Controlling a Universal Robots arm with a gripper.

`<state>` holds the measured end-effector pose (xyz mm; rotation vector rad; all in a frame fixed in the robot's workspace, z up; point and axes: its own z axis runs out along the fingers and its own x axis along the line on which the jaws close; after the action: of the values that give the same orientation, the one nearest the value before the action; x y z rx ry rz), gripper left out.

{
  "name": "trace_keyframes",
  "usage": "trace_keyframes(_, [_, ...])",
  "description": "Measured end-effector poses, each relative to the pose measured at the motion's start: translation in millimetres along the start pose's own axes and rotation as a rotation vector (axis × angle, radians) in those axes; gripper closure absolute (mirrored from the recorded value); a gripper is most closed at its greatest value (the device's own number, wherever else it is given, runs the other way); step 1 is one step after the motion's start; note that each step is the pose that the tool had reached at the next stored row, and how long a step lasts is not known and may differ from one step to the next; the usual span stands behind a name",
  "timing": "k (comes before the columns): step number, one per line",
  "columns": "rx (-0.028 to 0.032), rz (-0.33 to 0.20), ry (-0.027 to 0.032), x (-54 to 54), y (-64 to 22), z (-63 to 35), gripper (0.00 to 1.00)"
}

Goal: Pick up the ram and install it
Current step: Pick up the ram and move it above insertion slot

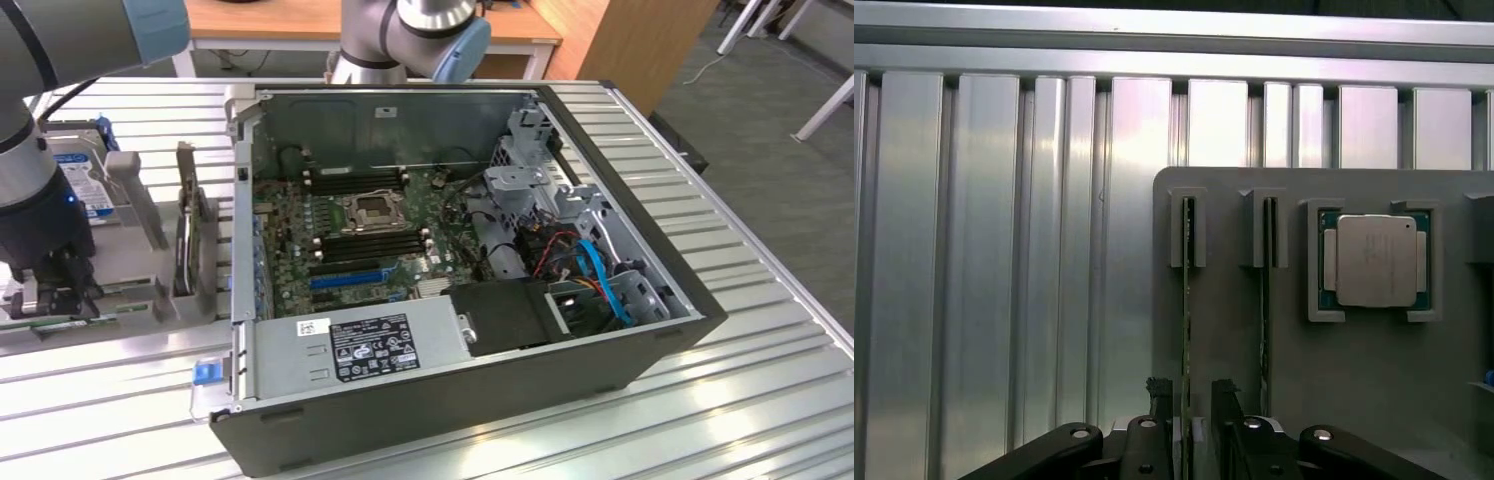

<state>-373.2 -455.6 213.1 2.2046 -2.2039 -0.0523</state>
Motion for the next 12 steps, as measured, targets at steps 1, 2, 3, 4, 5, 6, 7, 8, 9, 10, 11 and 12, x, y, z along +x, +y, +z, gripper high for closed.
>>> trace_keyframes(1, [0.0000,0.000,-0.0001,0.0,-0.7,0.0,0.71])
trace_keyframes(2, [0.0000,0.000,-0.0001,0.0,-0.7,0.0,0.71])
trace_keyframes(3, [0.0000,0.000,0.0000,0.0,-0.7,0.0,0.71])
trace_keyframes(4, [0.0000,0.000,0.0000,0.0,-0.7,0.0,0.71])
trace_keyframes(5, [-0.0001,0.000,0.0000,0.0,-0.7,0.0,0.71])
trace_keyframes(6, [-0.0001,0.000,0.0001,0.0,-0.8,-0.1,0.71])
trace_keyframes(7, [-0.0001,0.000,0.0000,0.0,-0.8,-0.1,0.71])
trace_keyframes(8, [-0.0001,0.000,0.0001,0.1,-0.8,-0.1,0.71])
trace_keyframes(9, [-0.0001,0.000,0.0001,0.3,-0.9,-0.1,0.71])
trace_keyframes(10, [-0.0002,0.000,0.0001,0.6,-0.9,-0.1,0.71])
trace_keyframes(11, [0.0000,0.000,0.0000,1.0,-0.9,0.0,0.71])
trace_keyframes(12, [-0.0001,0.000,0.0000,1.3,-0.8,0.0,0.71])
